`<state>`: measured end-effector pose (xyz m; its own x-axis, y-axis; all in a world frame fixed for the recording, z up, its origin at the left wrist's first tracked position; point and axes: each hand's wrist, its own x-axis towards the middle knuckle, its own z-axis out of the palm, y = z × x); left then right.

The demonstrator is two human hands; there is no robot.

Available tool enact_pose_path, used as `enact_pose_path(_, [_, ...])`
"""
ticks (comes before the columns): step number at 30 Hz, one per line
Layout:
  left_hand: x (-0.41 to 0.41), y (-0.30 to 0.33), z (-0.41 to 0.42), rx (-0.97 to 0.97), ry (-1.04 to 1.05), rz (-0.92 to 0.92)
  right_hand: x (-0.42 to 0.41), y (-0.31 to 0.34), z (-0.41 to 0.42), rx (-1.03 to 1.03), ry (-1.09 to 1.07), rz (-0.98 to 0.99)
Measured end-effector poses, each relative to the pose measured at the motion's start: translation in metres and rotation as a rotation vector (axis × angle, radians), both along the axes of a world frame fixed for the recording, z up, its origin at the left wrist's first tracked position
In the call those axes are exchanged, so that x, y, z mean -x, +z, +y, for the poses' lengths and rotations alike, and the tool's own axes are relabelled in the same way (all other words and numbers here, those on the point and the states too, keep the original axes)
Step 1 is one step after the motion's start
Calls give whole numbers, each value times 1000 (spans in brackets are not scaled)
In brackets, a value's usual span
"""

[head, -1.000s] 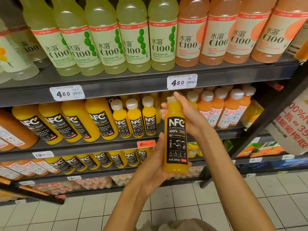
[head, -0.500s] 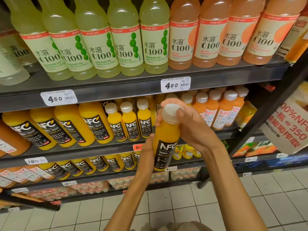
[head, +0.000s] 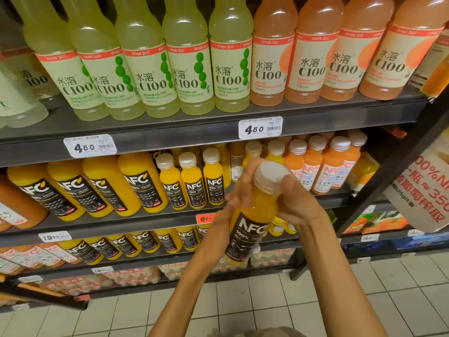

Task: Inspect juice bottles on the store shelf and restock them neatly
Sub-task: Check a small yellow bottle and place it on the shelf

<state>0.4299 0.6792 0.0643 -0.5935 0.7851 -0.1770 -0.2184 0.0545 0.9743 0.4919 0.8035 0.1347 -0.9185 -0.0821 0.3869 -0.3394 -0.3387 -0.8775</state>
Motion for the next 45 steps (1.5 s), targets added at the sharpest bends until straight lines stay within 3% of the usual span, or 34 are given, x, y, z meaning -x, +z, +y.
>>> enact_pose_path(3, [-7,-1,7,68,74,-91,3,-3,-2,89,-173,-106])
enact_pose_path(6, [-13,-6,9,51,107,8,6,-5,-1,-2,-480,-222])
enact_pose_path(8, [-12,-9,10,74,126,-2,6,-6,-1,-53,-568,-261])
enact_pose_path(13, [-6,2,3,-49,9,-275,5,-3,2,23,-395,-183])
enact_pose_path(15, [-9,1,1,-64,-142,-317,7,-1,2,79,-276,-143])
enact_pose_path(17, [-15,1,3,-79,-156,-320,8,-2,1,107,-238,-143])
enact_pose_path(20, [-14,-1,11,-4,72,-169,8,-4,1,90,-443,-207])
enact_pose_path(23, [-13,0,13,4,122,18,9,-2,3,31,-704,-240])
enact_pose_path(27, [-12,3,15,-4,91,95,9,-1,6,-26,-653,-291])
enact_pose_path(31, [-4,6,10,-54,-28,-248,9,2,12,42,-522,-266])
enact_pose_path(33, [-6,7,6,-87,-198,-357,12,1,12,122,-437,-255])
enact_pose_path(35, [-9,4,9,-98,-235,-397,16,-1,11,151,-402,-254])
enact_pose_path(37, [-10,-2,13,-54,-99,-346,18,-6,11,111,-448,-251])
enact_pose_path(39, [-9,-10,15,33,54,-167,20,-11,12,31,-541,-243])
enact_pose_path(42, [-7,-21,15,71,41,86,24,-19,15,-33,-688,-250])
enact_pose_path(45, [0,-38,21,148,16,243,32,-33,19,-6,-705,-343])
